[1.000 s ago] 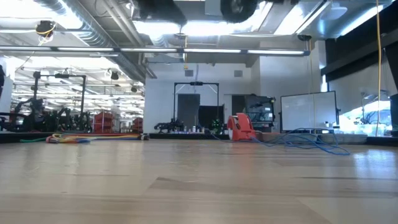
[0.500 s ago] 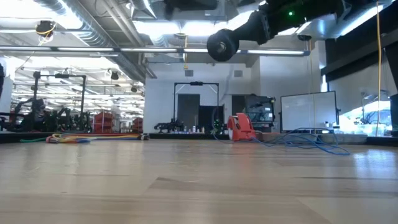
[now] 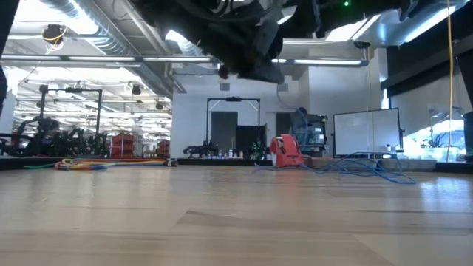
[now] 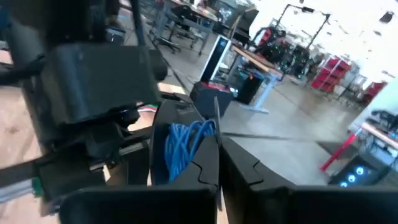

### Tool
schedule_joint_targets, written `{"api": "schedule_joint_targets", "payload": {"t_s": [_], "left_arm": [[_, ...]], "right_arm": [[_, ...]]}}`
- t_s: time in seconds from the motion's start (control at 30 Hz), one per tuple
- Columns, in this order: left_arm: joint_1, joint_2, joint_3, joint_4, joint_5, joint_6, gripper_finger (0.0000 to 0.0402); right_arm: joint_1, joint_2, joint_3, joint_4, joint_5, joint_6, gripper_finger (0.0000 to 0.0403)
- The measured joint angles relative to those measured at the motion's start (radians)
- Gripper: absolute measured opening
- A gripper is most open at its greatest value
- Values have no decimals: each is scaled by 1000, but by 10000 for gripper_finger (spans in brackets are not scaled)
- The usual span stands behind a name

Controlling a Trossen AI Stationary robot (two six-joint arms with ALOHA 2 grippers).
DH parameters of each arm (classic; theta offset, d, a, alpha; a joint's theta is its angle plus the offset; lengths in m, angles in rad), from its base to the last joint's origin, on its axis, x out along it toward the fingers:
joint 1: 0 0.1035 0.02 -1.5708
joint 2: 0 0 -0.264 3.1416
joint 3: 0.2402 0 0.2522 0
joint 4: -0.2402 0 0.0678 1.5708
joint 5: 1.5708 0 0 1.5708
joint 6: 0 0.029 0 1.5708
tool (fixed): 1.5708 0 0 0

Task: Coil cords
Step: Coil the blue wire on the black spool

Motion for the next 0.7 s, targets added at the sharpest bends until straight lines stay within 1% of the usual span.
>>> {"api": "schedule_joint_targets", "payload": {"t_s": [0.17,0.4,0.7], "left_arm": [[-1,2,3,-86,-68,30,0],[-6,13,4,-71,-66,32,0],[-2,61,0,-68,-59,27,0]], "right_arm": [[44,-52,-1,-6,30,4,3],[104,-130,-1,-11,48,-9,3],[102,-171,7,-10,46,-81,3]]}}
